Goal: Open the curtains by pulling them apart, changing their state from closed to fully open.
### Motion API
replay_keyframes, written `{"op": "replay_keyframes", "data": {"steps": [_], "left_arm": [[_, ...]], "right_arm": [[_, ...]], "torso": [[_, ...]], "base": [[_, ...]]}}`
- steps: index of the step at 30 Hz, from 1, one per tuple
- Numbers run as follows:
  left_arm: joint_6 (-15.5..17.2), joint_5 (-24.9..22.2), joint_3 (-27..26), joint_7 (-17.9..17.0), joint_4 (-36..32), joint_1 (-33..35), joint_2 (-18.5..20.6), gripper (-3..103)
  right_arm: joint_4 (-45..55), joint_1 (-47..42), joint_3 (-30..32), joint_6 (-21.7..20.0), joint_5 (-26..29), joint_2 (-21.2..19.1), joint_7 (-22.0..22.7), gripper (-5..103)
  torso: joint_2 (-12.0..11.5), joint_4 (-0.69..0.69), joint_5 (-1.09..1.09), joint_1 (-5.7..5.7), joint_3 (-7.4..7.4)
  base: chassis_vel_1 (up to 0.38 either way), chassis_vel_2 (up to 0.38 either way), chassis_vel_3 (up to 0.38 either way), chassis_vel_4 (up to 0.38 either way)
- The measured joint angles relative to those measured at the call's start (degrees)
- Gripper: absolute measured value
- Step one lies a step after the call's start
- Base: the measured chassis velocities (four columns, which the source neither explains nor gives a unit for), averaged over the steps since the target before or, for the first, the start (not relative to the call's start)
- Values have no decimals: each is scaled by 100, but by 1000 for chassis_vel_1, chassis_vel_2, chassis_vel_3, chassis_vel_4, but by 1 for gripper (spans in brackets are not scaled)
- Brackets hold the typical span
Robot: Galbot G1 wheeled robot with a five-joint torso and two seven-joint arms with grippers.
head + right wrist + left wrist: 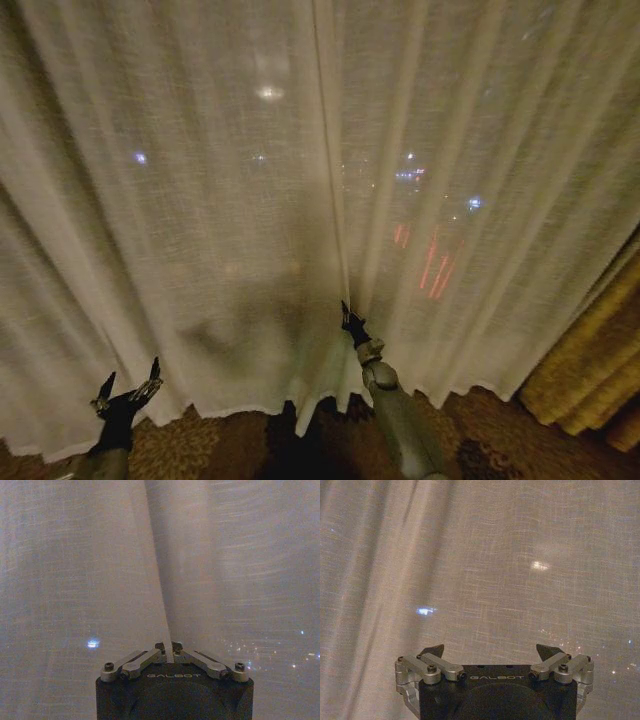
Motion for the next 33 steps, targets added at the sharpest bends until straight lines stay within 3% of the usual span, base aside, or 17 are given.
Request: {"op": "replay_keyframes", "data": {"steps": [33], "left_arm": [[0,0,0,0,0,-1,0,100]], "right_arm": [[-15,-9,85,44,82,-17,-154,0]], "torso": [[0,0,-3,0,0]], "base": [[-355,-349,358,352]]}}
